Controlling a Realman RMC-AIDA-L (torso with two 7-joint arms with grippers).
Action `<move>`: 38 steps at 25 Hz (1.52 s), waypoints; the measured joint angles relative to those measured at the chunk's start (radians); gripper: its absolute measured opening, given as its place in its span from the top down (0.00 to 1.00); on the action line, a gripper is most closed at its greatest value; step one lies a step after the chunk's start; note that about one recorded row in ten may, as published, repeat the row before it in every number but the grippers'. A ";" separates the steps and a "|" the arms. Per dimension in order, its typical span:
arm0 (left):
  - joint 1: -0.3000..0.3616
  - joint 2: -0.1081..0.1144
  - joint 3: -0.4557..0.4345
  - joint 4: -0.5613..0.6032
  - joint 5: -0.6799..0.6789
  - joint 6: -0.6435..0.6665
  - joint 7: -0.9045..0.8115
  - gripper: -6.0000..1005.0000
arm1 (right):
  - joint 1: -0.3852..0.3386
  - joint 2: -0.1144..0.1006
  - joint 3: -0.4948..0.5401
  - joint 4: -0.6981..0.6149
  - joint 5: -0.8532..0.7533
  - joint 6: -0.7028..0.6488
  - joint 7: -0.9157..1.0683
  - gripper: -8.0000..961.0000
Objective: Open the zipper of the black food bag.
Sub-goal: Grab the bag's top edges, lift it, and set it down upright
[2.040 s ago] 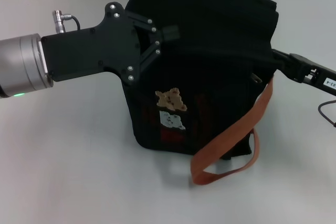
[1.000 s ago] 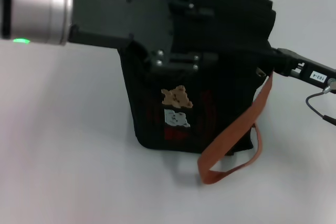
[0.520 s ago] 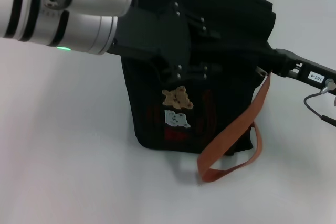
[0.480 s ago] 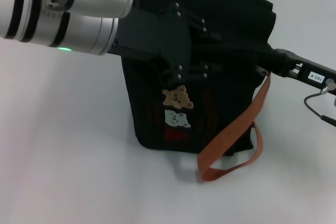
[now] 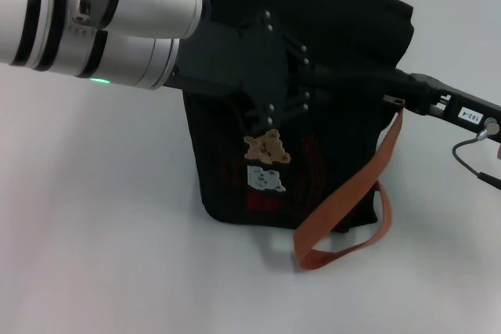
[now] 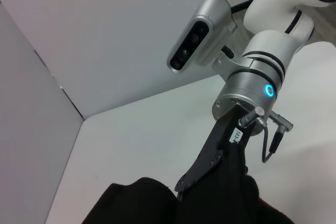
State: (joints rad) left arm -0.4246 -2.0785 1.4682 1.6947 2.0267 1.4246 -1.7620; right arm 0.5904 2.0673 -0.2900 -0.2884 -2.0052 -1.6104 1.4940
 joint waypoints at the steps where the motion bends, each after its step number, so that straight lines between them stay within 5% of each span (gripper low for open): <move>1: 0.001 0.000 0.000 0.000 -0.001 0.000 0.001 0.78 | 0.000 0.001 0.000 0.000 0.000 0.000 0.000 0.98; 15: 0.020 0.002 -0.006 0.003 -0.026 -0.018 0.018 0.88 | -0.001 0.000 0.001 0.000 0.001 -0.001 0.000 0.98; 38: 0.103 0.006 -0.100 -0.004 -0.117 -0.047 0.066 0.88 | -0.019 0.004 0.012 0.002 0.004 -0.025 0.000 0.99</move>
State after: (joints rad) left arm -0.3215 -2.0727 1.3684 1.6907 1.9100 1.3780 -1.6955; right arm 0.5717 2.0713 -0.2777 -0.2868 -2.0016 -1.6350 1.4941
